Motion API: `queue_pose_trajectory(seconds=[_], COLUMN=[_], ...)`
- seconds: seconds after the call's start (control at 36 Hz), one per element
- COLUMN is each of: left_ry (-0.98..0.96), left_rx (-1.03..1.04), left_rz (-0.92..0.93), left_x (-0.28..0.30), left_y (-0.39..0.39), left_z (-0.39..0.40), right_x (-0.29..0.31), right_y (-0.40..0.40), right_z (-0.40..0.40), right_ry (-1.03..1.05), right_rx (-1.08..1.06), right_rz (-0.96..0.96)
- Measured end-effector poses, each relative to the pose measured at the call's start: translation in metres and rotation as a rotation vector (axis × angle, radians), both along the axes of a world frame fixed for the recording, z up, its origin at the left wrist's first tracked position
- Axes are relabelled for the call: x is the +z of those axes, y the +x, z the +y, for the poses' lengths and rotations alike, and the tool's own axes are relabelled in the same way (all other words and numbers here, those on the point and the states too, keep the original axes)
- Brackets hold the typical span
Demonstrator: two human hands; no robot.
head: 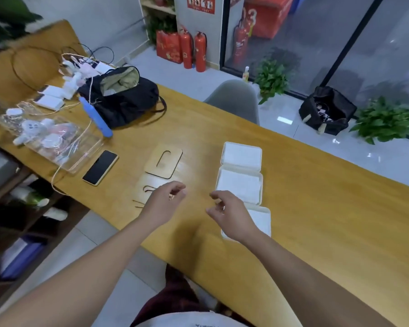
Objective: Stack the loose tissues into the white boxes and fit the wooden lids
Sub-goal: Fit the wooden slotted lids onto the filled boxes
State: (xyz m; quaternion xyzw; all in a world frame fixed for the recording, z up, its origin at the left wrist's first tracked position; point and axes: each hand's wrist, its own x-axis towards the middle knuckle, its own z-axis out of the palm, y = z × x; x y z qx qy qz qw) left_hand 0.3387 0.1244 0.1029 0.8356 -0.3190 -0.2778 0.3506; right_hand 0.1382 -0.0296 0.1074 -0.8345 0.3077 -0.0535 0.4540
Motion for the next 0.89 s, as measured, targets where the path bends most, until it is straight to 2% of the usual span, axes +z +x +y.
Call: queue_pose_trajectory(seconds=[0.17, 0.36, 0.56, 0.69, 0.89], left_ry=[0.074, 0.195, 0.328, 0.279, 0.232], left_rx=[-0.012, 0.007, 0.020, -0.007, 0.044], left_rz=[0.019, 0.001, 0.026, 0.058, 0.135], left_x=[-0.016, -0.062, -0.093, -0.100, -0.098], left_y=[0.046, 0.102, 0.148, 0.155, 0.151], left_z=[0.044, 0.081, 0.086, 0.088, 0.088], right_x=[-0.010, -0.041, -0.071, -0.089, -0.082], right_y=[0.045, 0.110, 0.164, 0.182, 0.187], right_z=[0.049, 0.088, 0.106, 0.113, 0.114], right_ry=[0.029, 0.190, 0.352, 0.399, 0.467], right_rx=[-0.032, -0.143, -0.273, -0.313, -0.387], right_rz=[0.088, 0.245, 0.294, 0.289, 0.248])
